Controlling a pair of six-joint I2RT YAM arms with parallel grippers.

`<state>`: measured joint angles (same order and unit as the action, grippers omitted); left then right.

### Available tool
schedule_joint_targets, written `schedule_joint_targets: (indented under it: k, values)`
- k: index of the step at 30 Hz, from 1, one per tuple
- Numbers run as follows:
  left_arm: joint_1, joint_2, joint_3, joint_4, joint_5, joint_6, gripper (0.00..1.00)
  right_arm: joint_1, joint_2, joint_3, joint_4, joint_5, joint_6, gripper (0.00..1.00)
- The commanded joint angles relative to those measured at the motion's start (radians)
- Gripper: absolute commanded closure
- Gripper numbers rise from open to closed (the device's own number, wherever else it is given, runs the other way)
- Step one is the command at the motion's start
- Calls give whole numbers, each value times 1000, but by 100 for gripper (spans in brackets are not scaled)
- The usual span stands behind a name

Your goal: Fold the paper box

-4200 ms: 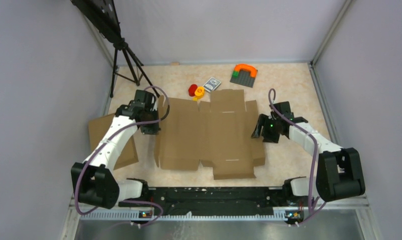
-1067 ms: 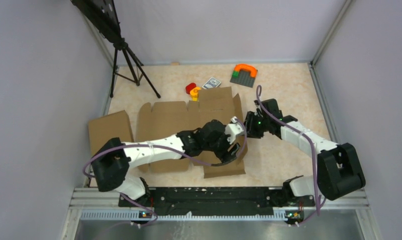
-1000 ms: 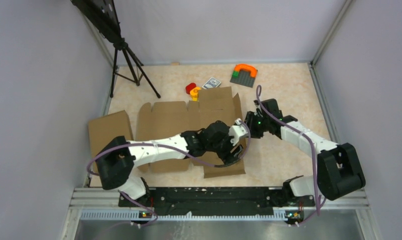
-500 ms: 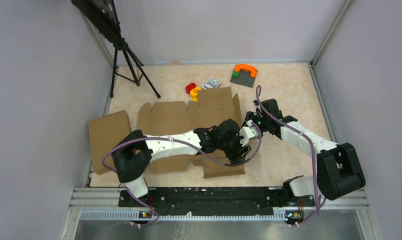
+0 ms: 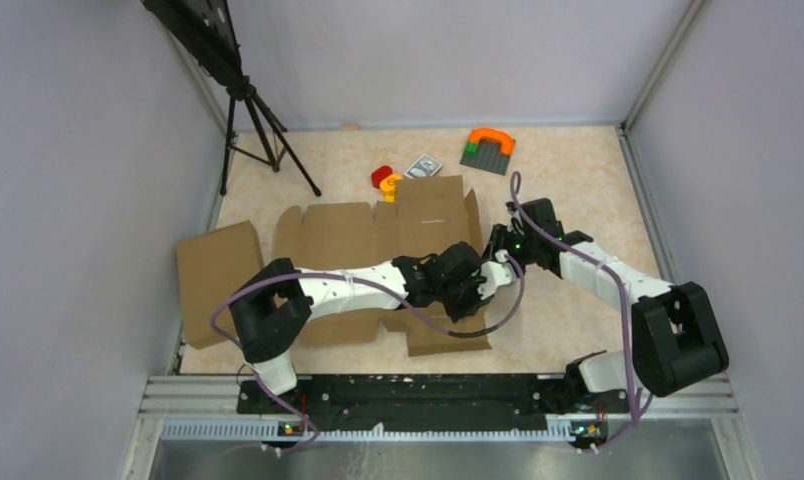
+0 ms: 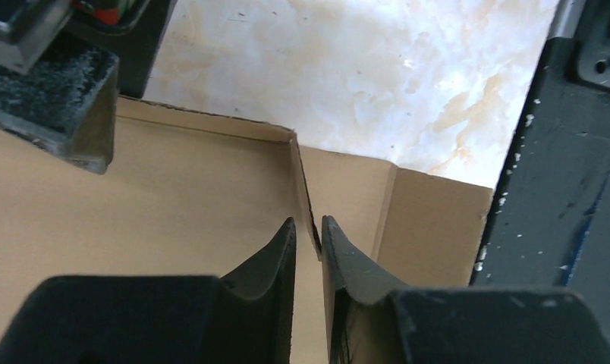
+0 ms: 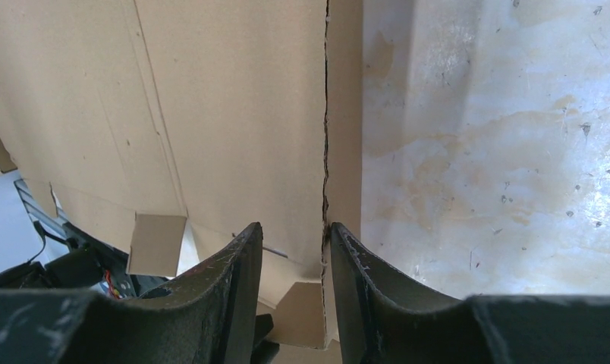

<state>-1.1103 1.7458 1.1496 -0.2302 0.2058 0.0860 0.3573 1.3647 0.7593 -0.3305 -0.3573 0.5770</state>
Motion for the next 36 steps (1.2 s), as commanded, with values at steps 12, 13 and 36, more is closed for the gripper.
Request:
schedule_joint_targets:
  k: [12, 13, 36]
  values:
    - [-4, -9, -62, 117, -47, 207, 86, 36, 57, 78, -80, 100, -85, 60]
    - [-4, -4, -61, 120, -45, 204, 86, 41, 57, 86, -85, 104, -86, 60]
    - [1, -23, -162, 212, -86, 110, 86, 288, 217, 282, -289, 459, -120, 92]
